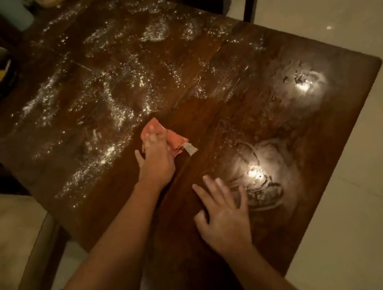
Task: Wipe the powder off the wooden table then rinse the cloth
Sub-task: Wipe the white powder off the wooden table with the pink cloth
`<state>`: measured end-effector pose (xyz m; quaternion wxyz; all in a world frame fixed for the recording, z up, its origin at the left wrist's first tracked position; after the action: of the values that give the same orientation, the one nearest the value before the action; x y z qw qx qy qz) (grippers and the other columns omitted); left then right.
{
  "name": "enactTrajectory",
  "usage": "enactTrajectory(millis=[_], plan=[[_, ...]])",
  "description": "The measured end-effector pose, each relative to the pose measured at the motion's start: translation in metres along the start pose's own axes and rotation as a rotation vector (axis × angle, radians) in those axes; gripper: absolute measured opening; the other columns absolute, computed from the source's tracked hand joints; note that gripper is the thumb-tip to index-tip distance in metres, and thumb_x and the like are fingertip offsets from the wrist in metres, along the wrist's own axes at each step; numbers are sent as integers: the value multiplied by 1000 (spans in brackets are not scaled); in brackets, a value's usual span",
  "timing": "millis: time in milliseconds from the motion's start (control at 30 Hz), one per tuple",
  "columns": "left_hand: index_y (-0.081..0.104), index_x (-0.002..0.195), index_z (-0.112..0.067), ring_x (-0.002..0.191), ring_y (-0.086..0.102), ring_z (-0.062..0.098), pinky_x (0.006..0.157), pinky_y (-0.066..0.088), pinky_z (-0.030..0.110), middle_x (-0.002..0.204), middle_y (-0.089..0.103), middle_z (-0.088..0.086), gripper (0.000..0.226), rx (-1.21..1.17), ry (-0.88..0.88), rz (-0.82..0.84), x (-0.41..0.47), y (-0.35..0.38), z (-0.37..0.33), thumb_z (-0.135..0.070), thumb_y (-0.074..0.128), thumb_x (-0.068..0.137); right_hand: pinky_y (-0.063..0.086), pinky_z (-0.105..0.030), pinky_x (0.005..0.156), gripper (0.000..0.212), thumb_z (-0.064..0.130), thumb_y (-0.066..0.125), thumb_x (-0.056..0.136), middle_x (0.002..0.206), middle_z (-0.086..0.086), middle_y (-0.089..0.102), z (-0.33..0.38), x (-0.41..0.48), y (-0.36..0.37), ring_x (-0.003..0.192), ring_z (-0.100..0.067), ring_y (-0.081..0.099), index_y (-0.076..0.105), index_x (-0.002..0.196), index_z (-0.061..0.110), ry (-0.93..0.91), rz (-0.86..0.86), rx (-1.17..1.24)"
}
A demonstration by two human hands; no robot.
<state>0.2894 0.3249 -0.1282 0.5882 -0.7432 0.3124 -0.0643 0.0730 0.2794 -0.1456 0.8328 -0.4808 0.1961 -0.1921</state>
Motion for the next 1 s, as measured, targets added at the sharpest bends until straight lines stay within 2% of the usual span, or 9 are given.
enactTrajectory(millis=[133, 300, 400, 567, 767, 833, 900, 967, 1000], plan=[[-2, 158, -26, 149, -18, 36, 118, -3, 62, 163, -12, 18, 57, 11, -157, -44, -24, 19, -32, -31, 23, 107, -4, -56, 121, 60, 49, 31, 99, 169, 11, 9, -110, 53, -66, 156, -15, 7, 15, 157, 49, 70, 42, -152], [-4, 158, -23, 151, -14, 34, 119, -7, 59, 163, -11, 18, 59, 65, -129, -31, -45, 40, -76, -27, 24, 107, -6, -64, 120, 55, 58, 14, 102, 170, 13, -6, -199, 140, -138, 156, -27, -10, -3, 154, 56, 103, 144, -259], [-3, 158, -23, 151, -11, 35, 118, -6, 60, 164, -7, 19, 57, 75, -160, -27, -24, 36, -88, -30, 20, 107, -10, -65, 119, 55, 64, 13, 99, 169, 13, -2, -209, 166, -148, 155, -29, -12, 0, 152, 59, 33, 130, -285], [3, 158, -24, 152, -8, 34, 117, -5, 61, 164, -6, 17, 54, 35, -140, -84, 61, 23, -108, -36, 17, 108, -9, -63, 120, 60, 67, 11, 92, 169, 15, 1, -211, 167, -147, 156, -26, -11, 3, 151, 60, 35, 108, -272], [9, 158, -21, 152, -6, 32, 119, -10, 55, 165, -3, 15, 56, -43, -196, -176, 150, 17, -155, -36, 23, 106, -6, -61, 121, 58, 62, 13, 92, 168, 17, 10, -216, 173, -147, 156, -22, -5, 17, 150, 62, 23, 46, -223], [12, 158, -23, 152, -5, 30, 120, -9, 55, 165, -1, 14, 55, -34, -73, -141, 154, 18, -171, -32, 26, 106, -5, -59, 121, 57, 60, 14, 92, 167, 18, 13, -216, 174, -147, 156, -21, -2, 21, 149, 61, 29, 44, -207], [17, 157, -28, 152, -3, 26, 121, -7, 52, 165, 1, 10, 54, 3, 178, -25, 145, 17, -176, -30, 29, 105, -3, -58, 122, 59, 59, 17, 92, 168, 16, 14, -221, 181, -150, 156, -19, 1, 24, 151, 58, 13, 42, -208], [21, 155, -34, 152, 1, 20, 121, -7, 46, 165, 6, 3, 53, 31, 391, 65, 130, 19, -164, -35, 30, 103, -1, -57, 123, 62, 58, 18, 91, 169, 12, 11, -233, 201, -159, 156, -17, 2, 24, 153, 53, 33, 29, -194], [23, 154, -37, 152, 3, 17, 121, -6, 44, 164, 9, -1, 52, 25, 438, 80, 123, 18, -152, -38, 30, 102, -1, -57, 123, 63, 57, 19, 91, 169, 8, 9, -240, 215, -165, 156, -16, 1, 23, 153, 52, 48, 24, -194]])
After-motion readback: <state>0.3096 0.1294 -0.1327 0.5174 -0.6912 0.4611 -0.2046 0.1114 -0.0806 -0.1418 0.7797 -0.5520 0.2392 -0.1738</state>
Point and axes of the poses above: each hand's wrist, its own x-axis towards the middle knuckle, its own y-axis out of the palm, z = x × y, the point moved 1 cm from there along x, towards the middle knuckle
